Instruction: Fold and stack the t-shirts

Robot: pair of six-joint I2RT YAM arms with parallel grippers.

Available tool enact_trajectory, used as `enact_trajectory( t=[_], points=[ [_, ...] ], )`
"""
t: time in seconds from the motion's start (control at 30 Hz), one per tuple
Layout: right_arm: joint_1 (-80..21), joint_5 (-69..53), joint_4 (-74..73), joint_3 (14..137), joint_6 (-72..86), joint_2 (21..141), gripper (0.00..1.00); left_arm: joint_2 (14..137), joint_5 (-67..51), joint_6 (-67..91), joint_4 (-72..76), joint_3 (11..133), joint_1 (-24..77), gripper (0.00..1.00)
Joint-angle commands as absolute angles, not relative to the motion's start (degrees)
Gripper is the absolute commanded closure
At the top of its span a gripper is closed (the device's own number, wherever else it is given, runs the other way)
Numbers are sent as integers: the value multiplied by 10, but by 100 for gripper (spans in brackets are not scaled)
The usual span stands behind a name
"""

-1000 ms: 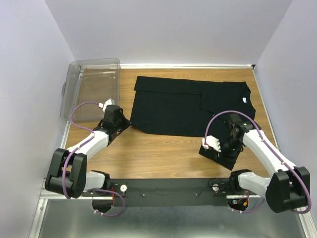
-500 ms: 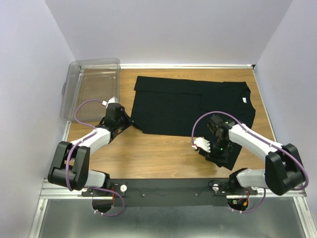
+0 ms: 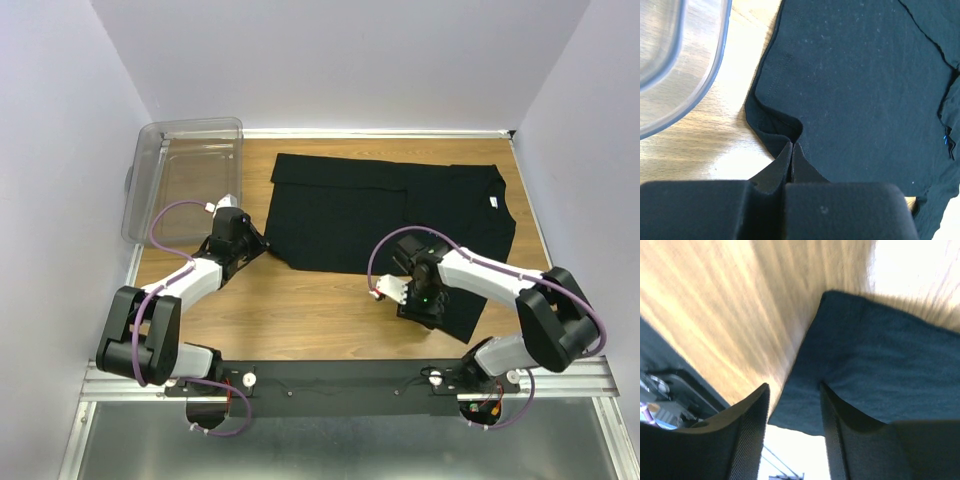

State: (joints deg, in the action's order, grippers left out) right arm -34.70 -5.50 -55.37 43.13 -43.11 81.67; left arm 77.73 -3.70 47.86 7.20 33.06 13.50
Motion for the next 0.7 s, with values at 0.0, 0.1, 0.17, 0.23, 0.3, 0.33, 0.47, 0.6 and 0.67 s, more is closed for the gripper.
enact_trajectory(
  t=[0.0, 0.1, 0.17, 0.23, 0.3, 0.33, 0.47, 0.6, 0.67],
  points=[
    [-366, -11, -518, 439, -373, 845, 50, 759, -49, 473, 79, 323, 131, 100],
    [-372, 12, -505, 439, -347, 868, 56, 755, -49, 473, 77, 323, 131, 100],
    [-372, 24, -496, 438, -331, 880, 62, 751, -48, 472, 76, 321, 131, 100],
    [-372, 32, -490, 435, -313, 886, 67, 749, -48, 472, 76, 319, 130, 100],
    [-372, 31, -487, 435, -304, 884, 80, 749, -49, 472, 76, 317, 130, 100],
    [-372, 19, -491, 436, -303, 878, 85, 749, -50, 471, 76, 316, 130, 100],
    [-372, 11, -540, 480, -337, 840, 94, 746, -54, 469, 77, 316, 130, 100],
    [-371, 67, -566, 539, -393, 801, 95, 746, -56, 468, 76, 320, 129, 100],
    [-371, 101, -557, 570, -411, 812, 95, 751, -58, 466, 76, 327, 129, 100]
  ],
)
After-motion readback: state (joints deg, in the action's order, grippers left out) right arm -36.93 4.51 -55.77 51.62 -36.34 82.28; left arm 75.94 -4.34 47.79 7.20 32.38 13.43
